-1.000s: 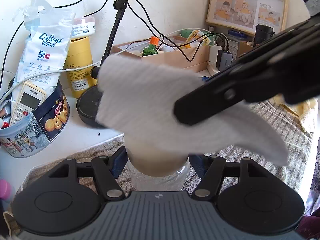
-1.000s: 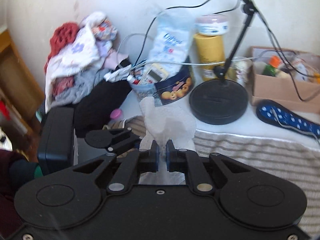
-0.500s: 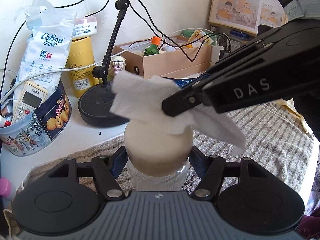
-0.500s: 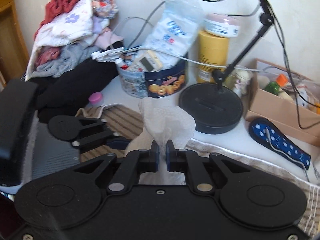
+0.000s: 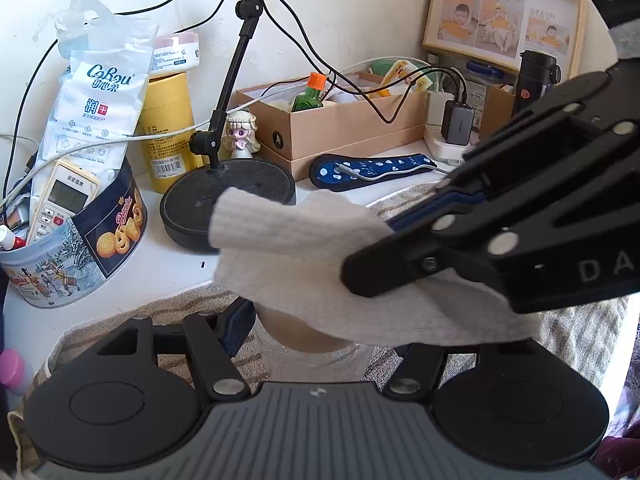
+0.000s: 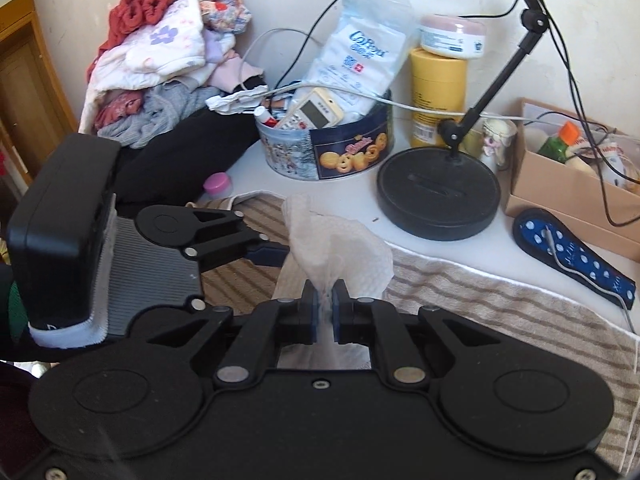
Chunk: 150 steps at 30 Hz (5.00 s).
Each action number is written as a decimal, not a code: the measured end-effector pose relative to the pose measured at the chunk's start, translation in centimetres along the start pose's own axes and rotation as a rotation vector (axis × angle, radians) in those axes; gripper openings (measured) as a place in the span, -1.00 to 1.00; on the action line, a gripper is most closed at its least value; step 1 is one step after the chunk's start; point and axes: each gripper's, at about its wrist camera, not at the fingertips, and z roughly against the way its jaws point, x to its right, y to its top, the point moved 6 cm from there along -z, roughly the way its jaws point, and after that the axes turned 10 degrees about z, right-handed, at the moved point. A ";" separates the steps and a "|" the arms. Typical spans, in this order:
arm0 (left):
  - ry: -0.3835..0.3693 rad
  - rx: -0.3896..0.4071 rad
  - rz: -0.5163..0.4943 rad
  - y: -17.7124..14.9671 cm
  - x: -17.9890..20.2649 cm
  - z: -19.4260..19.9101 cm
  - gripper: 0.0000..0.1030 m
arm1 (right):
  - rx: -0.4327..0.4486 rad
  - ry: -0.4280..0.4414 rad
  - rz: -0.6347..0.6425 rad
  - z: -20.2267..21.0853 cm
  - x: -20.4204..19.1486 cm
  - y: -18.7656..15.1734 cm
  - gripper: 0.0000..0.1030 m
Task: Clean container
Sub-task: 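Lift the jar with the left gripper while the right gripper wipes the cloth over its lid, then rotate the right gripper and wipe the cloth around the jar's side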
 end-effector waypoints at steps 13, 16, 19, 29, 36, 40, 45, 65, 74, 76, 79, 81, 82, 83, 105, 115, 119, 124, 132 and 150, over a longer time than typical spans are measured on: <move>0.002 0.001 0.000 -0.1 0.1 0.2 0.28 | 0.006 -0.037 0.025 -2.0 1.3 2.2 -0.88; 0.002 0.001 0.000 0.0 0.1 0.1 0.29 | 0.003 -0.049 -0.001 -1.6 1.8 1.7 -0.88; 0.003 0.000 0.000 0.0 0.2 0.1 0.29 | 0.000 -0.060 -0.026 -1.3 2.3 1.3 -0.88; 0.002 0.001 0.005 0.1 0.2 0.1 0.29 | -0.008 -0.099 -0.112 -0.3 3.9 -0.3 -0.88; 0.002 0.001 0.007 0.1 0.2 0.1 0.29 | -0.041 -0.004 -0.286 -0.8 4.2 -3.2 -0.88; 0.003 0.000 0.017 0.1 0.1 0.1 0.28 | -0.024 0.049 -0.401 -1.1 4.9 -3.8 -0.88; 0.005 0.000 0.015 0.1 0.1 0.2 0.29 | 0.049 0.155 -0.675 -1.3 7.0 -5.3 -0.87; 0.027 -0.014 0.013 0.1 0.3 0.2 0.28 | 0.093 0.195 -0.911 -3.5 8.8 -7.3 -0.87; 0.035 -0.022 0.016 0.1 0.3 0.2 0.29 | 0.072 0.155 -0.936 -4.3 9.3 -8.3 -0.88; 0.036 -0.023 0.016 0.0 0.3 0.2 0.29 | 0.065 0.155 -0.950 -4.6 9.4 -8.7 -0.88; 0.037 -0.024 0.018 0.1 0.4 0.2 0.29 | 0.053 0.158 -0.965 -5.1 9.5 -9.2 -0.88; 0.038 -0.025 0.018 0.1 0.4 0.2 0.29 | 0.041 0.157 -0.971 -5.5 9.5 -9.5 -0.88; 0.039 -0.026 0.018 0.1 0.4 0.2 0.29 | 0.033 0.156 -0.975 -5.7 9.5 -9.7 -0.88; 0.039 -0.027 0.018 0.1 0.4 0.3 0.29 | 0.026 0.156 -0.983 -6.0 9.5 -9.9 -0.88; 0.050 -0.086 0.201 1.4 -0.7 0.0 0.29 | 0.084 0.239 -1.044 -4.7 8.7 -10.6 -0.87; 0.044 -0.078 0.141 1.2 -0.4 0.0 0.29 | 0.098 0.269 -1.127 -5.2 8.6 -11.5 -0.87; 0.019 -0.073 0.099 1.1 -0.4 0.0 0.29 | 0.058 0.267 -1.147 -6.0 8.5 -12.4 -0.87; -0.073 -0.083 0.021 1.3 -1.1 0.0 0.28 | 0.034 0.279 -1.139 -6.1 8.0 -12.6 -0.87; -0.060 -0.169 0.132 2.3 -1.8 -0.2 0.34 | 0.046 0.303 -1.074 -4.8 7.1 -11.5 -0.87; -0.112 -0.120 0.058 2.3 -0.6 -0.3 0.31 | 0.082 0.270 -1.080 -3.3 7.8 -11.5 -0.87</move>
